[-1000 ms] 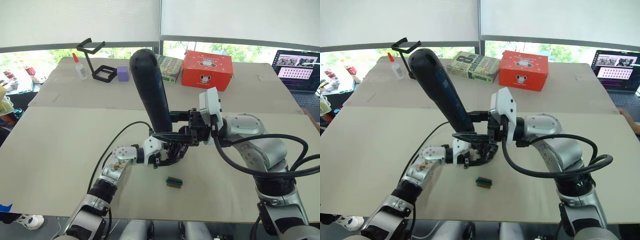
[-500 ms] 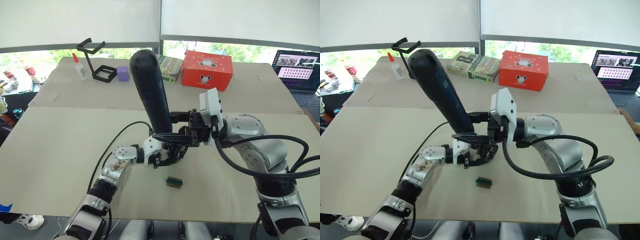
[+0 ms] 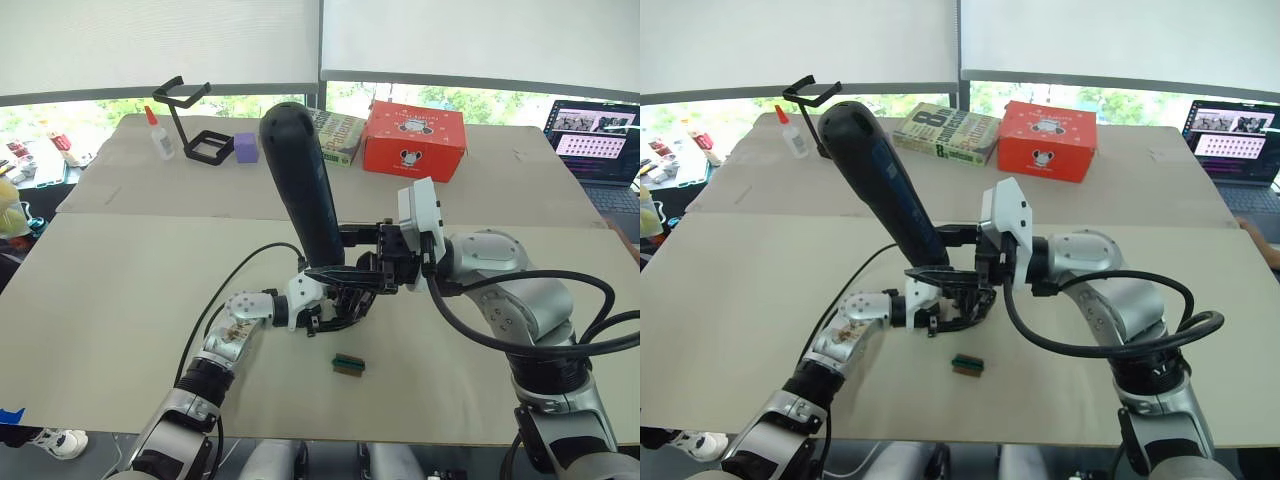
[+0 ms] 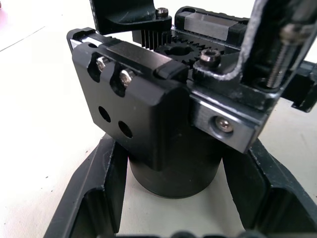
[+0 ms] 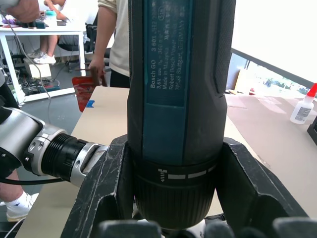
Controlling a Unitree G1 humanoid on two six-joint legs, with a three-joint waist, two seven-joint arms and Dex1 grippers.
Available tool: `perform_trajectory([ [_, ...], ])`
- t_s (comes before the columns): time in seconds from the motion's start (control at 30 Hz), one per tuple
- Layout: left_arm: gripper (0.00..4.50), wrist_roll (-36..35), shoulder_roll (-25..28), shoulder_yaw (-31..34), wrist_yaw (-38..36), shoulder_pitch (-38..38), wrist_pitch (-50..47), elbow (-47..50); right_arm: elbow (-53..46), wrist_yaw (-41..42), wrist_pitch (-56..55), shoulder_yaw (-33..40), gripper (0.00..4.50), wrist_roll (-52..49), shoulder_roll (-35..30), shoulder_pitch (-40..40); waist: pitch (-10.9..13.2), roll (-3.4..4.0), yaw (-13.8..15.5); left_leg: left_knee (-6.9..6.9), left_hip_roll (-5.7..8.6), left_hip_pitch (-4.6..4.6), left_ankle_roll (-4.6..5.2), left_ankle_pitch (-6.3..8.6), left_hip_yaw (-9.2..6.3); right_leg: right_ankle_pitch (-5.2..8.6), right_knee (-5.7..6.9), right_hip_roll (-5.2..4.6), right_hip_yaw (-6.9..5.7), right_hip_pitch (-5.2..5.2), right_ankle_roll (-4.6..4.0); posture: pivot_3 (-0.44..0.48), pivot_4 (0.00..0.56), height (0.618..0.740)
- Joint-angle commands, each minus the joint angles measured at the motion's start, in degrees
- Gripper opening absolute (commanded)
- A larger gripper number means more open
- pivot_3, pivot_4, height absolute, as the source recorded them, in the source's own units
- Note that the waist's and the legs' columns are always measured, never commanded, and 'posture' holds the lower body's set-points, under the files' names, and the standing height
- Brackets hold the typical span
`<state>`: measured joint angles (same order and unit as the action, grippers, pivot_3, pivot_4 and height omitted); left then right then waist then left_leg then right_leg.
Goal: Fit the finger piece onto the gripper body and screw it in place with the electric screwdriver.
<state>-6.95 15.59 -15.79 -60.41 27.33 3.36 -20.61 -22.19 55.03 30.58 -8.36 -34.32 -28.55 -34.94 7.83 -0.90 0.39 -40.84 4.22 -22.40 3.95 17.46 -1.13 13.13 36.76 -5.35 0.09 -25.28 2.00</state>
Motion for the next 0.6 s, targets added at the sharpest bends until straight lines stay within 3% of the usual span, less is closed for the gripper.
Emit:
perform_trajectory([
  [0.03, 2.31, -0.7, 0.5, 0.5, -0.4, 0.0, -0.1, 2.3, -1.4, 0.1, -1.2, 1.0, 1.91, -0.5, 0.4, -1.2, 0.0, 0.0, 0.0, 0.0, 0.0, 0.0, 0.0, 0.0, 0.0, 0.0, 0.0, 0.0, 0.0, 0.0, 0.0, 0.0, 0.15, 0.74],
  [0.6, 2.31, -0.6, 0.6, 0.6, -0.4, 0.2, 0.0, 2.0, -1.9, 0.1, -0.7, 1.5, 1.91, -1.4, 1.3, -2.0, 0.0, 0.0, 0.0, 0.0, 0.0, 0.0, 0.0, 0.0, 0.0, 0.0, 0.01, 0.02, -0.01, 0.0, 0.0, 0.0, 0.15, 0.74],
])
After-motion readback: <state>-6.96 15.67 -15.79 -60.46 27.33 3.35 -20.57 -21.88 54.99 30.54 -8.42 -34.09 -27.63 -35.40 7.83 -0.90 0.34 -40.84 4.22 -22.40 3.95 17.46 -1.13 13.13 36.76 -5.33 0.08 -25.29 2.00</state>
